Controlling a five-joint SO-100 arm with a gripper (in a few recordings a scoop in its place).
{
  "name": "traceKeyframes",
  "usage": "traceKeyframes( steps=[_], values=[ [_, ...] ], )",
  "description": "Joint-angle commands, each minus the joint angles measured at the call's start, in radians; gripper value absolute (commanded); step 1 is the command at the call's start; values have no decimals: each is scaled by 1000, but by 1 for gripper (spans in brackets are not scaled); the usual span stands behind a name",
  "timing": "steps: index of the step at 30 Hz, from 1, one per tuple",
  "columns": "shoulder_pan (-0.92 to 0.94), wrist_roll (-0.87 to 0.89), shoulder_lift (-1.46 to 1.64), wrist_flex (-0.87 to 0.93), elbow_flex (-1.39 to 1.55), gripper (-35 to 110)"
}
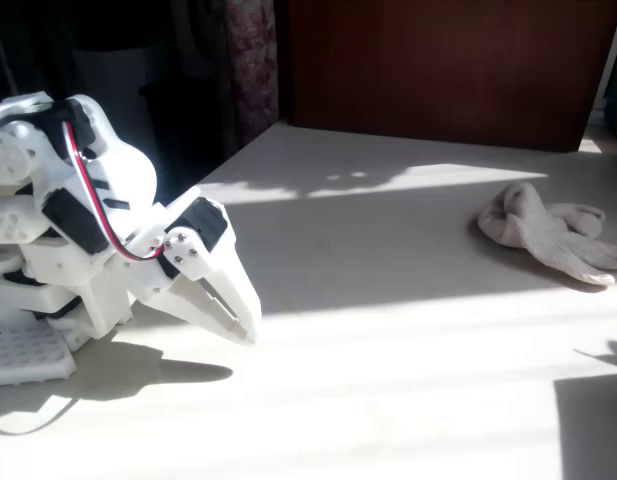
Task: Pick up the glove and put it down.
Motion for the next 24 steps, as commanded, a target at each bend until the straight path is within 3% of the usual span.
traceKeyframes(
  steps=[1,24],
  values=[
    [-5,-5,11,-14,-12,1],
    [-12,9,-123,-2,-268,1]
  ],
)
